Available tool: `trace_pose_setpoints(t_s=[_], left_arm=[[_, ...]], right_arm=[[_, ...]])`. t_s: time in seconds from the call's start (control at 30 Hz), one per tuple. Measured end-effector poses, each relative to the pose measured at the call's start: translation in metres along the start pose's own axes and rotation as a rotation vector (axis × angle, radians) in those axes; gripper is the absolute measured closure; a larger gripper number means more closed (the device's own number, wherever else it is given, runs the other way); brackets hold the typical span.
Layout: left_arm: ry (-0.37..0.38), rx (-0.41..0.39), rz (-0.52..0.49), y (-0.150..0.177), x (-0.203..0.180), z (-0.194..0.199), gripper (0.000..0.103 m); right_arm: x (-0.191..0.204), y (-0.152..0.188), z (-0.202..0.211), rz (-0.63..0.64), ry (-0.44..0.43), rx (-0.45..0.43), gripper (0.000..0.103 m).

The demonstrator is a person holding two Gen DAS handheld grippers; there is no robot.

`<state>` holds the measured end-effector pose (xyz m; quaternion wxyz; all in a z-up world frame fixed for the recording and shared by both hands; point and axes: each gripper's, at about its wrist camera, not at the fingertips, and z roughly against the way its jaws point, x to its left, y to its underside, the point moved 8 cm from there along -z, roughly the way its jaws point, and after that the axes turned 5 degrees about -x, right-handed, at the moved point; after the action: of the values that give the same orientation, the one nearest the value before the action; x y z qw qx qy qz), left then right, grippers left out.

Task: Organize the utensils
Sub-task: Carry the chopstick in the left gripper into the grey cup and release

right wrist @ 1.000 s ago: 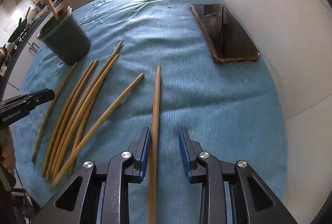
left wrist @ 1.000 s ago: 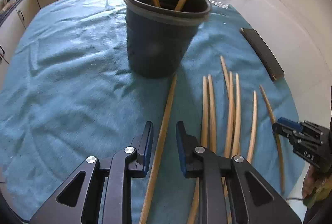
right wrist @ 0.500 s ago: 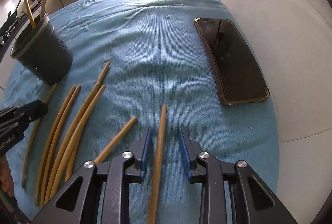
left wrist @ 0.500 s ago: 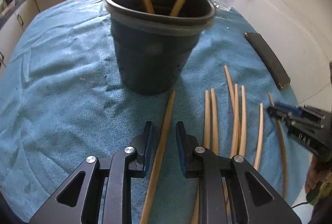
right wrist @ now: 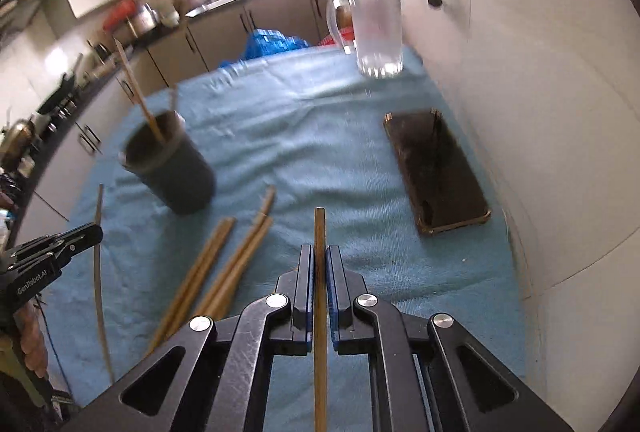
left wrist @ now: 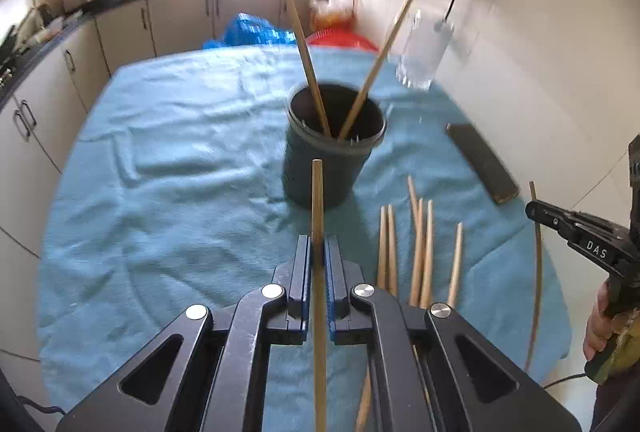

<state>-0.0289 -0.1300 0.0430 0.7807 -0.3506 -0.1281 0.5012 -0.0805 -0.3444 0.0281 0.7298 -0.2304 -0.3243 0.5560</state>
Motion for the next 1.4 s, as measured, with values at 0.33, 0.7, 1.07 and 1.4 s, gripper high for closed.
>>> trace_pose_setpoints(t_s=[0.33, 0.7, 1.07, 1.4], left_arm=[[-0.002, -0.184, -0.002, -0.001, -0.002, 0.092, 0.097], [-0.043, -0.33, -0.072, 0.005, -0.016, 0.155, 0.097], [-0.022, -0.372, -0.043, -0.049, -0.013, 0.161, 0.097], [-0.004, -0.415, 0.027, -0.137, -0.006, 0.143, 0.097]], right_arm=[[0.028, -0.001, 0.078, 0.05, -0.029, -0.144, 0.096], [0.046, 0.004, 0.129, 0.106, -0.04, -0.236, 0.096], [0.057, -0.042, 0.147, 0.092, -0.087, -0.319, 0.096], [0.085, -0.119, 0.137, 0.012, -0.21, -0.408, 0.096]])
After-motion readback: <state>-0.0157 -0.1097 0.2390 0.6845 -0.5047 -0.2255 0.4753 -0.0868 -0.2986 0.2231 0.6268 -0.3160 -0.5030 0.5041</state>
